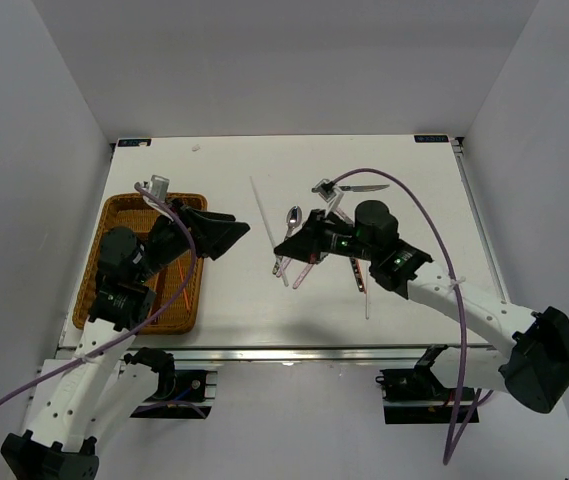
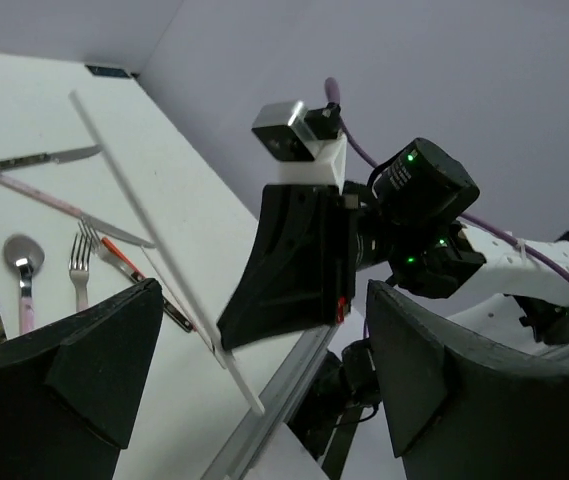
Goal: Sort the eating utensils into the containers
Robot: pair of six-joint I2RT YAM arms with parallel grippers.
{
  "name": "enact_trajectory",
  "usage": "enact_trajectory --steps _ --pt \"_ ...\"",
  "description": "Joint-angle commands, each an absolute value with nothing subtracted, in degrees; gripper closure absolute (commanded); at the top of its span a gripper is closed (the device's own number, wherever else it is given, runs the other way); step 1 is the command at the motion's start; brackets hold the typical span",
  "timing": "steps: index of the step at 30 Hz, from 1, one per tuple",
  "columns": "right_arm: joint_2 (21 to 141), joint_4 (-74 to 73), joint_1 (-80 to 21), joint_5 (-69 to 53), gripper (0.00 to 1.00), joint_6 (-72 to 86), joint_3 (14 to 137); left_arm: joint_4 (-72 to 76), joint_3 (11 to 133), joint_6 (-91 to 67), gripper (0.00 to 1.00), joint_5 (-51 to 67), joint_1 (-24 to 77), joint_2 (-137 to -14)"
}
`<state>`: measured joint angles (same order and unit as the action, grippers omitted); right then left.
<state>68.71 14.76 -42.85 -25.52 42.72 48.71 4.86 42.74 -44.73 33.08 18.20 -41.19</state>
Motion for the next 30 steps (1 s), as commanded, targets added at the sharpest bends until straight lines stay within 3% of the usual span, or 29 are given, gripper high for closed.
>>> enact_trajectory --steps 1,7,13,15,16,17,19,20,22,24,25,28,30 --pt "69.3 20.3 -48.0 -25.6 1.00 45.5 53.0 9.1 43.5 -45.4 0.10 34.6 18.5 -40.4" --pt "71.5 20.7 -52.3 -23.1 1.00 44.5 55.5 1.9 44.4 -42.5 0.28 31.7 18.5 -42.4" --pt "74.1 20.3 -54.1 -21.4 1.00 43.3 57.2 -1.4 45.6 -41.2 0.29 31.0 18.5 -41.9" --pt "74.6 20.4 -54.6 -21.3 1.00 43.1 58.0 -1.4 45.8 -41.3 0.34 30.9 18.5 -41.8" --pt "75.1 20.7 -55.3 -21.4 1.00 42.9 58.3 -1.1 45.8 -41.3 0.40 31.0 18.5 -41.9" --pt "75.6 20.8 -55.9 -21.9 1.00 42.6 58.9 -0.4 45.6 -41.7 0.56 31.5 18.5 -42.1" --pt "76.3 21.7 -56.3 -22.3 1.00 42.5 59.2 1.4 45.4 -42.6 0.72 32.1 18.5 -42.5" --pt "76.3 22.2 -56.6 -22.7 1.00 42.4 59.1 1.9 45.5 -43.3 0.85 32.8 18.5 -42.9" --pt "75.3 24.9 -56.6 -22.9 1.00 42.5 58.2 1.5 45.9 -43.7 0.99 33.3 18.5 -44.2" --pt "74.2 25.0 -56.5 -22.0 1.00 41.8 57.0 -5.0 48.7 -40.9 1.00 32.0 18.5 -45.3" --pt "72.4 24.1 -56.3 -21.0 0.91 41.1 56.7 -8.3 50.2 -37.1 1.00 30.5 18.5 -45.6" --pt "67.3 20.9 -55.2 -16.1 0.45 39.4 53.7 -17.5 55.0 -32.0 1.00 24.3 18.5 -46.0" --pt "64.8 19.0 -52.8 -14.0 0.32 39.1 52.0 -23.2 57.4 -29.9 1.00 18.9 18.5 -46.2"
